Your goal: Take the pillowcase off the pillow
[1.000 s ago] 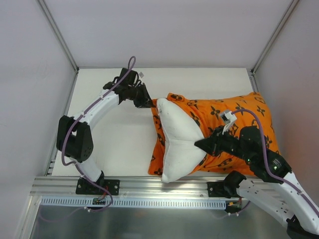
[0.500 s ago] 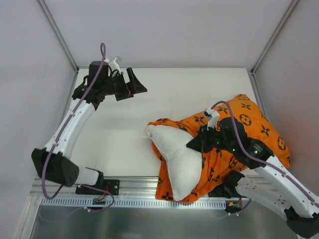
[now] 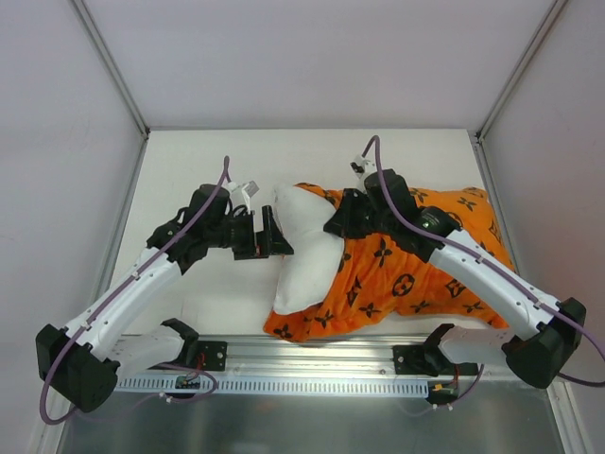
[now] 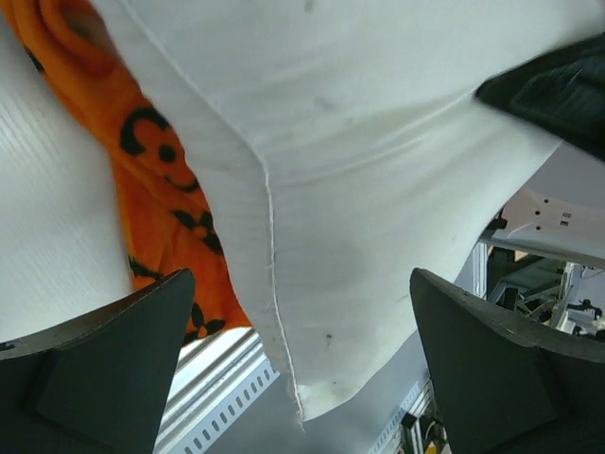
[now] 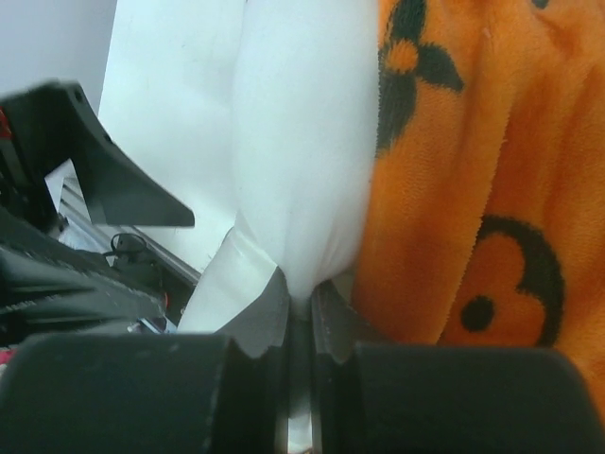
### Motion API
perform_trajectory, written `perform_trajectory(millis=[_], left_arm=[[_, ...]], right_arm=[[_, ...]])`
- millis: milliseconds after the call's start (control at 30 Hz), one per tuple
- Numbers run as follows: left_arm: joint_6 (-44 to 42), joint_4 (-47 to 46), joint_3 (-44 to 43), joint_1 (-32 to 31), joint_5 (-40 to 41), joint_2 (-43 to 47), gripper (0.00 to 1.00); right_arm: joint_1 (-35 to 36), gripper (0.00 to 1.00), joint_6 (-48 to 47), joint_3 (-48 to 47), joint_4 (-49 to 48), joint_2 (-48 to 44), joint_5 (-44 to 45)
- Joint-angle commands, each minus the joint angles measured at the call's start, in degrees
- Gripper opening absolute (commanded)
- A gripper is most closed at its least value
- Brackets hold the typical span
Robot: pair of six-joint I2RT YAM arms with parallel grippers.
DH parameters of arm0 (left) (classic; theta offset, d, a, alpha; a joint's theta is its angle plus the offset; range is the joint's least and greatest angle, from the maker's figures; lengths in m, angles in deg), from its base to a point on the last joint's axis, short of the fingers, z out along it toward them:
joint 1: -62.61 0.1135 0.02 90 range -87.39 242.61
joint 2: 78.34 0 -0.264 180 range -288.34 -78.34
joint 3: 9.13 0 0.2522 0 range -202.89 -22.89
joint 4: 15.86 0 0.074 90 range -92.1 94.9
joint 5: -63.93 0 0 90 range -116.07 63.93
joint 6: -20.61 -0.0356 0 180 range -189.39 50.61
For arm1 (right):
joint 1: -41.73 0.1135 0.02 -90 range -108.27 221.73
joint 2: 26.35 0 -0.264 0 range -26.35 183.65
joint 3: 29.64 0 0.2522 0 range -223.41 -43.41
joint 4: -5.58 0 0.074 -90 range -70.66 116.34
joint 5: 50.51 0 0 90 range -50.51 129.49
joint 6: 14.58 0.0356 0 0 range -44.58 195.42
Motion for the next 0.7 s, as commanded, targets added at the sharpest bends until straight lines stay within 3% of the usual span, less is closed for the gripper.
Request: perform_trajectory(millis=[0,200,267,633,667], left_arm=[[1.4,-1.2,4.1,-0.2,0.1,5.0,0.99],[1.5,-4.9,8.4,-0.3,-4.9,3.0,0.99],[2.9,-11.1,9.9,-2.4,-9.8,1.5,0.99],[8.1,-23.4,5.7,-8.6,-11.2,-8.6,0.98],[8.5,-23.8,5.3,-9.2,-11.2,-9.6,0.95]], right_arm=[[0.2,0.01,2.0,-5.9,-7.7,-0.4,-0.2],[0.0,0.01,1.5,-7.2,-7.8,1.0,-1.5],[0.1,0.01,1.6,-7.7,-8.5,1.6,-2.7],[0.7,0.01,2.9,-10.0,-7.6,4.2,-4.1],[0.7,0.01,3.0,-10.4,-7.7,4.5,-4.2]])
